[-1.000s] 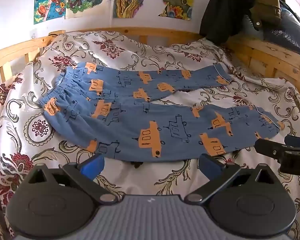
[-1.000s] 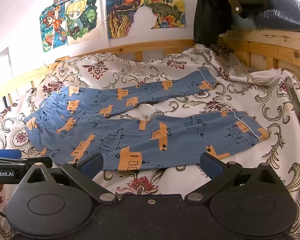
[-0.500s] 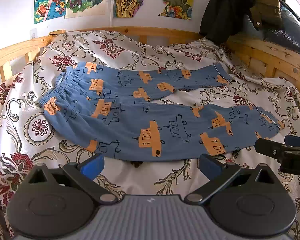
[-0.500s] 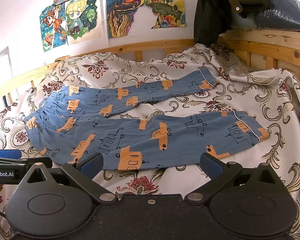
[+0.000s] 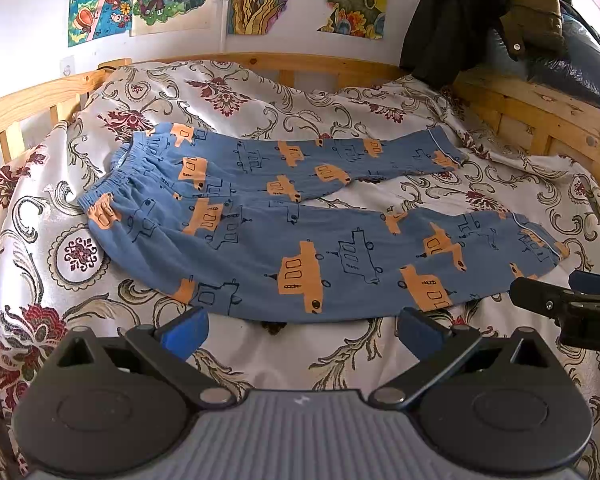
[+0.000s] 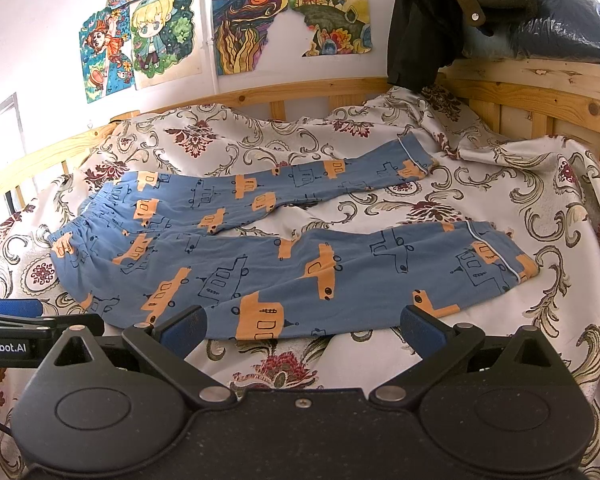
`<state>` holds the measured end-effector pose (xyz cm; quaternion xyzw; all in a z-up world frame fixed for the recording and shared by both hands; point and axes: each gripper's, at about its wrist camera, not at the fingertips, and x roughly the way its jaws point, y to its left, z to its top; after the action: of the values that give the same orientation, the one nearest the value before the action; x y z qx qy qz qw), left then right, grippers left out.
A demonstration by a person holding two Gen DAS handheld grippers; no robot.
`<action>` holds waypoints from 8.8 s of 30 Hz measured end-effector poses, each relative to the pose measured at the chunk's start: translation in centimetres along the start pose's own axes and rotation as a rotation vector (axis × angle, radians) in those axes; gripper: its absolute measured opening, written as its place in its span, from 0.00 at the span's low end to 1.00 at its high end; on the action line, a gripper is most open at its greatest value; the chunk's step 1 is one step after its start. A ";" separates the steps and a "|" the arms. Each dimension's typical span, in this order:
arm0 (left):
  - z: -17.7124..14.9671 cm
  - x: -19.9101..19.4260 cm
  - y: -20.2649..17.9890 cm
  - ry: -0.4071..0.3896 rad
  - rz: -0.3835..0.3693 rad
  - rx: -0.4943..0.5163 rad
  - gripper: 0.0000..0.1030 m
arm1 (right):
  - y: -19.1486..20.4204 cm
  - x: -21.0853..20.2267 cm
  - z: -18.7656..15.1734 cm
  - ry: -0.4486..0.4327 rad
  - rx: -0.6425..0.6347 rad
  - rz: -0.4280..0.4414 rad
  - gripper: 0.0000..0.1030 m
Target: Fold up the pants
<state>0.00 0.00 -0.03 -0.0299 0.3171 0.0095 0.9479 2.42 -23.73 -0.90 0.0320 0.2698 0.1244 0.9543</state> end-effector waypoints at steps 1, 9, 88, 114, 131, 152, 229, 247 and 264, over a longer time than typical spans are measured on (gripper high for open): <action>0.0 0.0 0.0 0.000 0.001 0.000 1.00 | 0.0 0.0 0.0 0.000 0.000 0.000 0.99; 0.0 0.0 0.0 0.000 0.000 -0.001 1.00 | 0.0 0.0 0.0 0.000 0.000 0.000 1.00; 27.2 26.9 15.4 0.220 -0.027 0.453 0.98 | 7.8 40.6 22.5 0.207 -0.754 0.738 0.99; 27.5 30.4 19.0 0.408 0.006 0.427 0.34 | 14.7 48.4 22.9 0.278 -0.905 0.718 0.04; 24.2 23.1 16.2 0.191 0.033 0.557 0.05 | 11.5 37.1 20.4 0.081 -0.946 0.682 0.00; 16.5 16.7 13.0 0.156 0.052 0.797 0.05 | 10.5 24.7 15.5 0.078 -1.018 0.672 0.00; 2.8 10.7 7.2 0.235 0.156 1.068 0.04 | 11.6 14.9 0.2 -0.055 -1.071 0.376 0.02; 1.8 9.6 6.6 0.200 0.097 1.114 0.45 | 11.1 14.5 1.6 -0.035 -1.005 0.394 0.01; 1.3 10.2 5.8 0.085 0.311 1.281 0.01 | 11.3 14.1 1.8 -0.025 -1.000 0.423 0.00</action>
<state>8.69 5.87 -5.44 0.5859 0.2977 -0.0456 0.7524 12.52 -9.24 -5.10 -0.3709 0.1541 0.4264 0.8105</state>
